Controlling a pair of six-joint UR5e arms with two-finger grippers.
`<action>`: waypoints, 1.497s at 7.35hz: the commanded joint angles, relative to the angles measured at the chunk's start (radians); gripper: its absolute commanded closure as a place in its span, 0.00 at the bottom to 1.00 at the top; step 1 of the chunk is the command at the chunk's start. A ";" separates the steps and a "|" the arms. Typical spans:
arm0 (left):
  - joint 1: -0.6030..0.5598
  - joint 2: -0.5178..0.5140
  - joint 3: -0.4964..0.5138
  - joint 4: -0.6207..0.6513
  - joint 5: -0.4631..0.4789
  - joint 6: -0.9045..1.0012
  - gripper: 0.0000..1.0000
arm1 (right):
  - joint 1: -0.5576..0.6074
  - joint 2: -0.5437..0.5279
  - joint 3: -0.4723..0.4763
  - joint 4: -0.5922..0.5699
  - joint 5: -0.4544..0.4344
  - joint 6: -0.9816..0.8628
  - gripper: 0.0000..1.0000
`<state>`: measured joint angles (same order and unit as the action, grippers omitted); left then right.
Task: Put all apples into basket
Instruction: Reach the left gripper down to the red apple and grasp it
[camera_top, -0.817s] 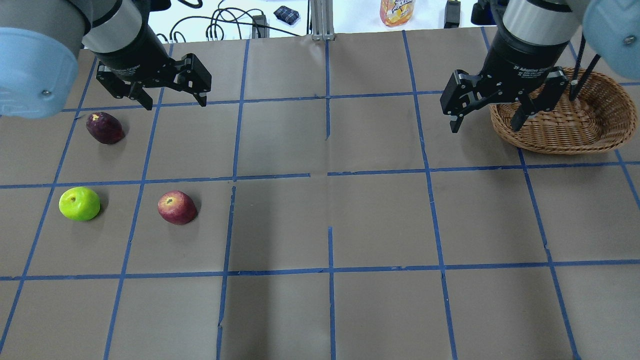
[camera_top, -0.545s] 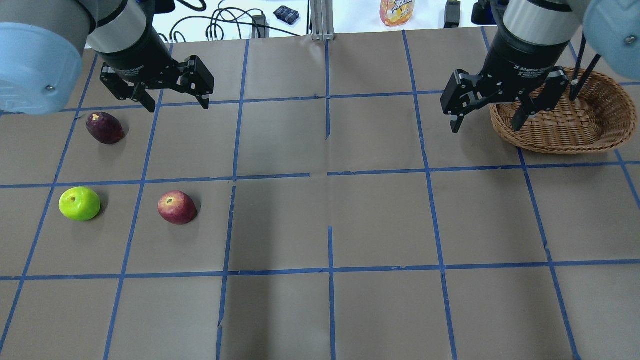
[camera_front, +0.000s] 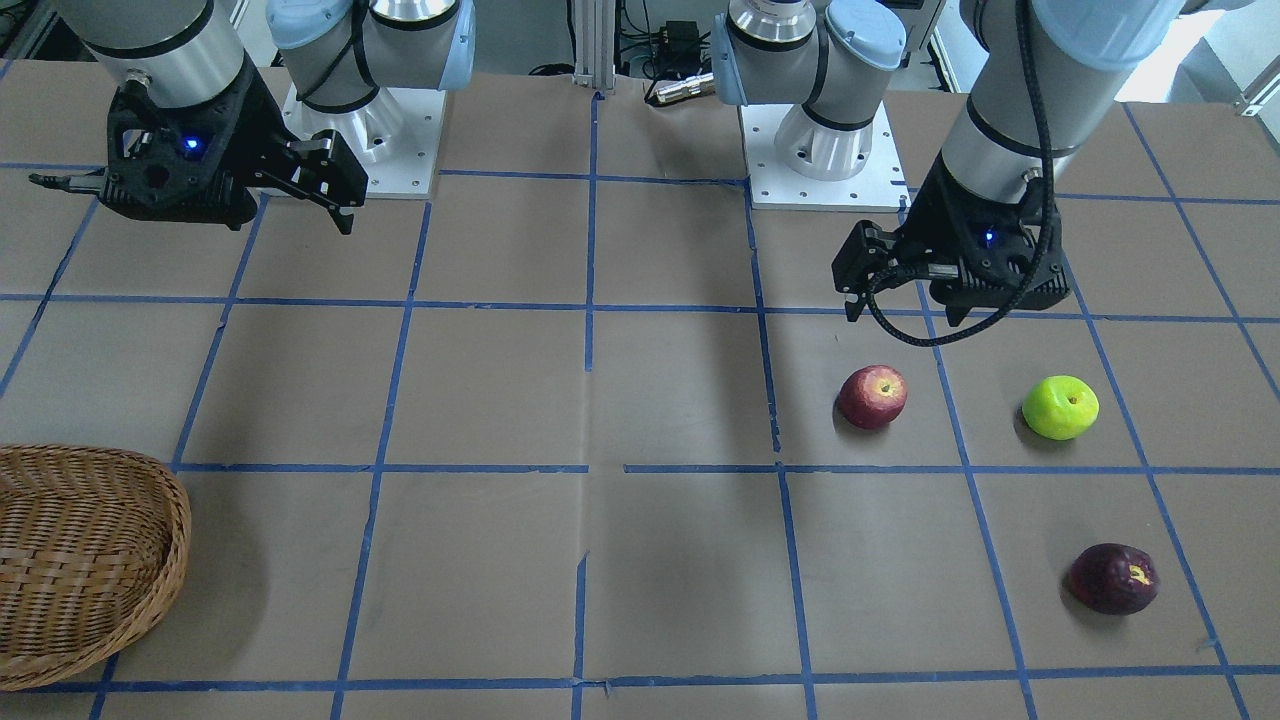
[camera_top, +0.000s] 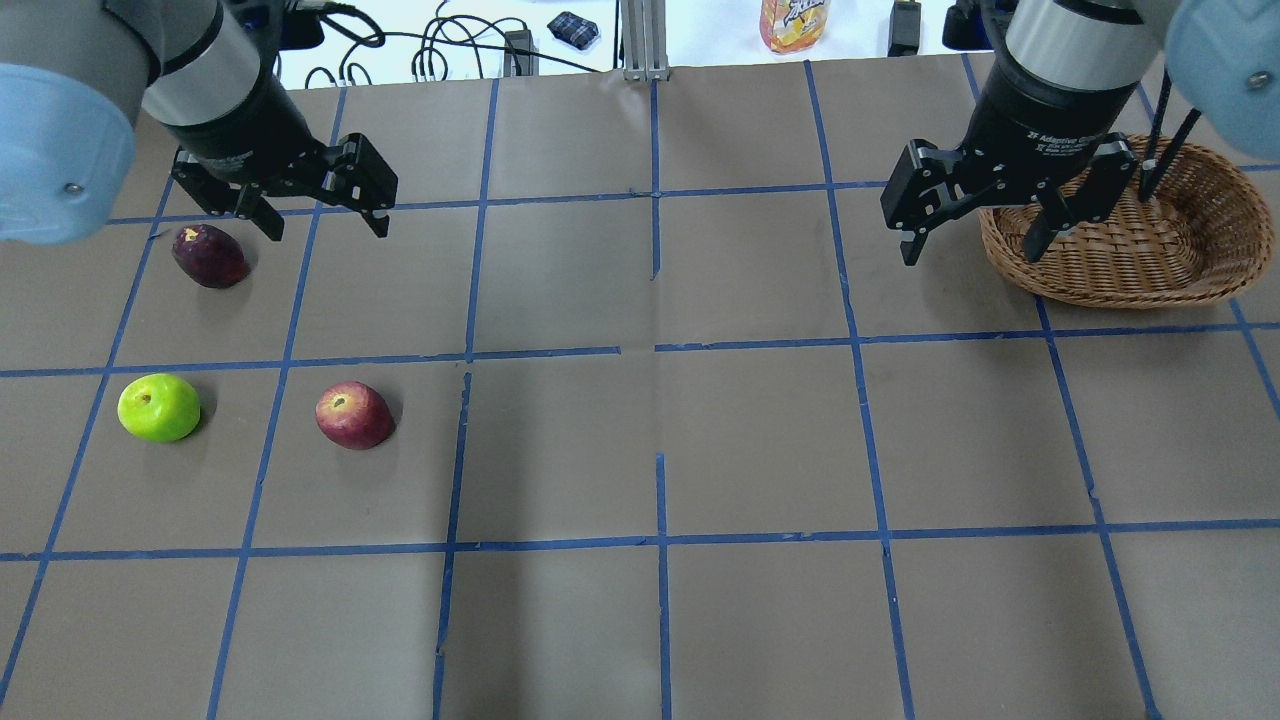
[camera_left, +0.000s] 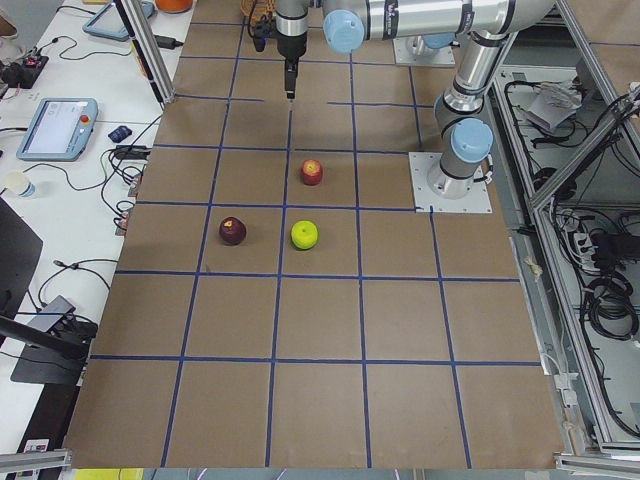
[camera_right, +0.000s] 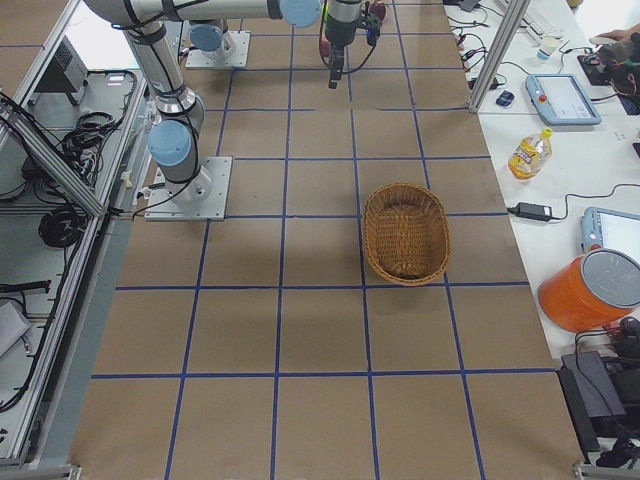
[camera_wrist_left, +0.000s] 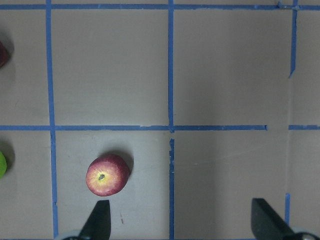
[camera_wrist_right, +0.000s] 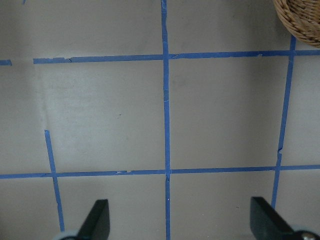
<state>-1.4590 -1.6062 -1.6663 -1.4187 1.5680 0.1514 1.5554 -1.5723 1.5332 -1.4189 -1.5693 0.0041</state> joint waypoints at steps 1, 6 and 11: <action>0.174 -0.012 -0.221 0.183 -0.003 0.144 0.00 | 0.000 -0.003 0.011 0.003 0.002 0.008 0.00; 0.186 -0.092 -0.383 0.415 -0.014 0.106 0.00 | 0.000 -0.026 0.045 -0.006 -0.001 0.000 0.00; 0.152 -0.250 -0.378 0.420 -0.016 0.117 0.00 | 0.000 -0.026 0.047 -0.003 0.000 0.010 0.00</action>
<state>-1.2914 -1.8247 -2.0450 -0.9976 1.5524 0.2661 1.5554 -1.5985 1.5799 -1.4219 -1.5693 0.0124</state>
